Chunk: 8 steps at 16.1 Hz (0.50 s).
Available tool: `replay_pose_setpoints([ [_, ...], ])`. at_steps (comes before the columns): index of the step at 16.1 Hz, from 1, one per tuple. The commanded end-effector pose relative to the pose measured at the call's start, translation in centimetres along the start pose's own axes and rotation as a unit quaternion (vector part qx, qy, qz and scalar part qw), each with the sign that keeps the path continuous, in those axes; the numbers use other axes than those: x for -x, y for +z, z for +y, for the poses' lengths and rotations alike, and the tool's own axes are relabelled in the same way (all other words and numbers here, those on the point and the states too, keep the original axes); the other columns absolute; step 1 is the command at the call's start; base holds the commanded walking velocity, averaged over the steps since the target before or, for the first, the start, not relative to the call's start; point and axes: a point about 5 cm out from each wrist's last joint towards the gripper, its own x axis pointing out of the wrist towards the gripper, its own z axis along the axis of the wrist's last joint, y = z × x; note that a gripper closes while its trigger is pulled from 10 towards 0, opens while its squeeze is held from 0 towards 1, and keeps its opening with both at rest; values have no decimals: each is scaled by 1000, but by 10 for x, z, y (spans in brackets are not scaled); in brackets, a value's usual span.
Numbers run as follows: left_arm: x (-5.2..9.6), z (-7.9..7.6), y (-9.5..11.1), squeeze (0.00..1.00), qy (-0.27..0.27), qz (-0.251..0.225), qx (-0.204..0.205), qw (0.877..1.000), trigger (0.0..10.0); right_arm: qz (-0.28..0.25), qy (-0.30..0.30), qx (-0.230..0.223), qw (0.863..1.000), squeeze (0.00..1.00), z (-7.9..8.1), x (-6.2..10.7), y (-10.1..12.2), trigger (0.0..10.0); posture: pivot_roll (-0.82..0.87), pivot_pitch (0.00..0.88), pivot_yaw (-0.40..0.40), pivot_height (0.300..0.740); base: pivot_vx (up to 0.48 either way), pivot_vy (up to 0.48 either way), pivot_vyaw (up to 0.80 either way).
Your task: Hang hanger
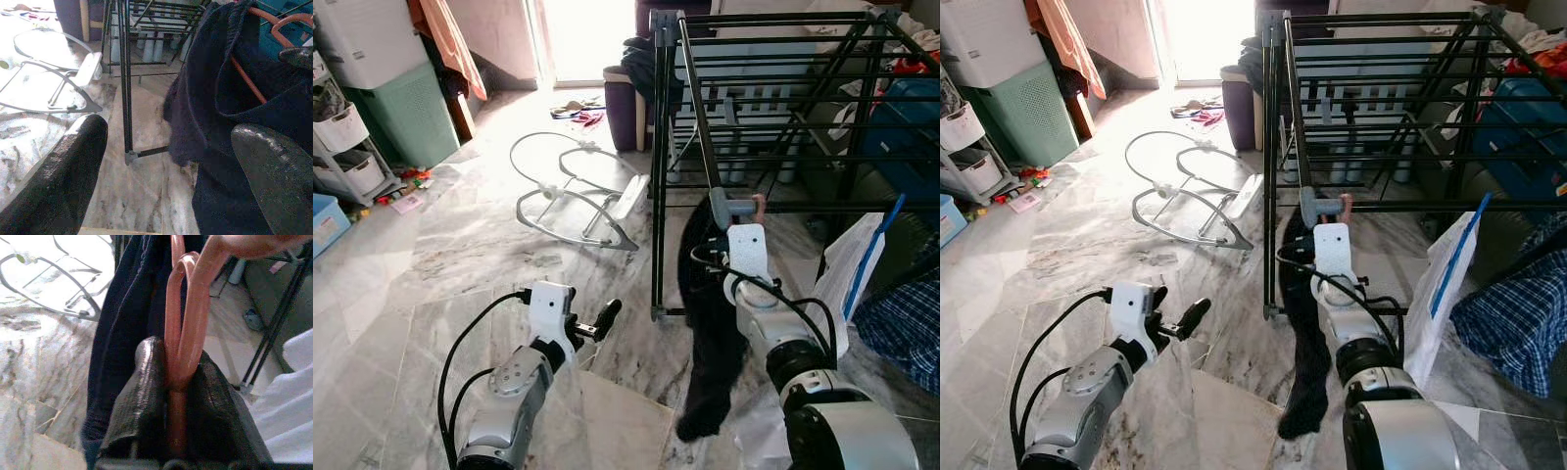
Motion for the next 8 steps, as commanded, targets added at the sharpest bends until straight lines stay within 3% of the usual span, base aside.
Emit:
replay_pose_setpoints([
  [1,0,2,-1,0,2,9,-7,1000,10000,5,21,14,1000,0,8,2,-5,39,-146,0,45,740,0,0,0],
  [3,0,2,-1,0,3,10,-7,1000,10000,6,21,19,1000,0,4,2,-8,1020,-150,0,44,740,0,0,0],
  [4,-1,2,-2,0,3,11,-7,1000,10000,5,23,27,999,0,3,3,-9,3020,-152,0,44,740,0,0,0],
  [5,-1,2,-2,0,3,12,-6,1000,10000,3,25,34,999,0,3,3,-9,7176,-153,0,44,740,0,0,0],
  [6,-2,1,-3,0,3,12,-6,1000,10000,-1,17,44,999,0,0,3,-9,10000,-155,0,44,740,0,0,0],
  [7,-2,0,-3,0,2,13,-6,1000,10000,-5,11,45,999,1000,-1,3,-8,10000,-155,0,44,740,0,0,0],
  [8,-2,0,-3,0,2,13,-6,1000,10000,-9,6,43,999,1000,-3,3,-7,10000,-155,0,44,740,0,0,0],
])
